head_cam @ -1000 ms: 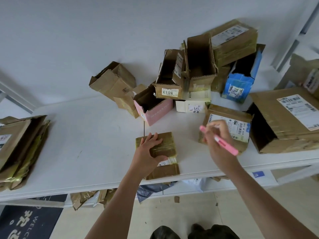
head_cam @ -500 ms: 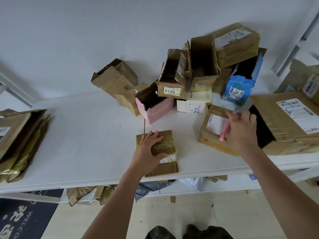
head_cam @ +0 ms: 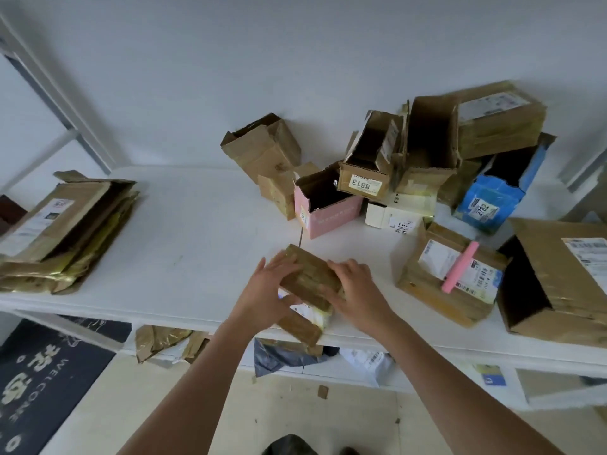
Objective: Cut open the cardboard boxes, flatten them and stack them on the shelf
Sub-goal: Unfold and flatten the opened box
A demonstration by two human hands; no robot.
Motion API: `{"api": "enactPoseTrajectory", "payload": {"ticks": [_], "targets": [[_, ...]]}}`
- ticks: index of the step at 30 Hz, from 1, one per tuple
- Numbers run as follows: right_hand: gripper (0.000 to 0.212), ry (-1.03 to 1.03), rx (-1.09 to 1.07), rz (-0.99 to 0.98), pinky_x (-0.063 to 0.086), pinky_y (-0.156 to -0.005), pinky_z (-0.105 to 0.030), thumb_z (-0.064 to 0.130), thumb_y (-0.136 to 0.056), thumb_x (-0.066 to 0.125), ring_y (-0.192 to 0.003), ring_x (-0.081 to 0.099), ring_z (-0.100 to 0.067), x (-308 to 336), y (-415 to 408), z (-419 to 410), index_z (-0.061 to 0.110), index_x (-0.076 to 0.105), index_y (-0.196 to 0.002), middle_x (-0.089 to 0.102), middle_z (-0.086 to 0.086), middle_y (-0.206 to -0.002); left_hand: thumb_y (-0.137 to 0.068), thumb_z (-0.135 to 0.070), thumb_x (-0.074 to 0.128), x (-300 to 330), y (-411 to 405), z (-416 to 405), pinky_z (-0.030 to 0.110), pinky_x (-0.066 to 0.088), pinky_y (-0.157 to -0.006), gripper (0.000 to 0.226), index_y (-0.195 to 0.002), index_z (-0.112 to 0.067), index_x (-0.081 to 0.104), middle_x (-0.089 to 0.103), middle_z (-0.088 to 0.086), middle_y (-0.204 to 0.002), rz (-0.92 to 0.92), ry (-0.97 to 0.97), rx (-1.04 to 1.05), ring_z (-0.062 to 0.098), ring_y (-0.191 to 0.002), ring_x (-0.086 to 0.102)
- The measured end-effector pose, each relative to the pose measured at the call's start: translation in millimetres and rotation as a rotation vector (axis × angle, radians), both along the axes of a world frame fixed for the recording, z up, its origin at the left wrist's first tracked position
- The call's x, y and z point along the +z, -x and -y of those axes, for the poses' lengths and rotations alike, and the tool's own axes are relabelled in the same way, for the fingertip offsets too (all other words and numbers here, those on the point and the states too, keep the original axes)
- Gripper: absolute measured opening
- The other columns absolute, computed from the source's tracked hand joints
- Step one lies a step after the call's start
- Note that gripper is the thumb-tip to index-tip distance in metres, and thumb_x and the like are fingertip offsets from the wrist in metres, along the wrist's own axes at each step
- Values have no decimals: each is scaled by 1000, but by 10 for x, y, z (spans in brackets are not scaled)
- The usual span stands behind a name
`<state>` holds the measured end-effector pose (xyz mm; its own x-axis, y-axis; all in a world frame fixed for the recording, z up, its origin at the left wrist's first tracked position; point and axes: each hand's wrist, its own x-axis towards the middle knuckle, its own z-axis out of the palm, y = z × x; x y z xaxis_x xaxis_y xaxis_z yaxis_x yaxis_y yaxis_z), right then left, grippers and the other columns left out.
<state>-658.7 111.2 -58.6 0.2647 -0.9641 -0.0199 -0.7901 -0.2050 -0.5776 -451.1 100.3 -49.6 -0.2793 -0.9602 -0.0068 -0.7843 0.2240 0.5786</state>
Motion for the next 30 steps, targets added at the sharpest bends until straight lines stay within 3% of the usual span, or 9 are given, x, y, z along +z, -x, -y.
{"api": "enactPoseTrajectory", "payload": {"ticks": [3, 6, 9, 12, 17, 25, 30], "targets": [[61, 6, -45, 5, 47, -94, -35, 50, -95, 53, -118, 40, -21, -50, -78, -66, 11, 40, -142, 43, -6, -125, -87, -11, 72, -50, -155, -115, 28, 19, -117, 65, -143, -30, 45, 30, -10, -158, -298, -114, 329, 9, -149, 19], [59, -12, -52, 4, 48, -92, -35, 47, -92, 61, -114, 46, -20, 9, -151, -7, 10, 45, -135, 45, -6, -123, -88, -27, 73, -53, -92, -151, 32, 41, -103, 67, -146, -30, 39, 39, -1, -149, -607, -326, 580, 22, -137, 42], [59, 18, -10, 59, 49, -88, -31, 42, -89, 67, -111, 52, -18, 74, -191, 67, 11, 47, -135, 47, -4, -122, -82, -30, 79, -76, 44, -114, 46, 52, -98, 75, -146, -27, 40, 54, 7, -135, -680, -420, 665, 27, -118, 59], [63, 42, 37, 102, 48, -94, -29, 41, -91, 66, -116, 52, -16, 69, -234, 122, 13, 46, -143, 49, -3, -128, -80, -16, 82, -93, 101, -52, 43, 61, -78, 61, -132, -25, 51, 67, 13, -110, -768, -471, 760, 27, -86, 69], [62, 90, -39, 68, 49, -87, -26, 47, -86, 69, -108, 57, -15, 33, -325, 206, 14, 57, -136, 58, -2, -118, -73, -6, 86, -65, 92, -9, 25, 58, -53, 50, -112, -23, 58, 67, 9, -93, -799, -465, 826, 19, -69, 69], [60, 125, -72, -40, 53, -86, -29, 46, -84, 72, -106, 61, -19, 52, -423, 288, 15, 60, -134, 65, -4, -118, -74, 0, 82, -46, 133, 13, 27, 59, -50, 47, -109, -22, 60, 67, 12, -95, -766, -467, 884, 20, -58, 66], [55, 124, 19, -70, 46, -83, -19, 39, -87, 72, -106, 66, -18, 108, -384, 375, 9, 61, -132, 69, -6, -121, -75, 2, 80, -26, 135, 2, 25, 57, -49, 46, -109, -21, 59, 66, 9, -89, -778, -465, 880, 19, -56, 64]]}}
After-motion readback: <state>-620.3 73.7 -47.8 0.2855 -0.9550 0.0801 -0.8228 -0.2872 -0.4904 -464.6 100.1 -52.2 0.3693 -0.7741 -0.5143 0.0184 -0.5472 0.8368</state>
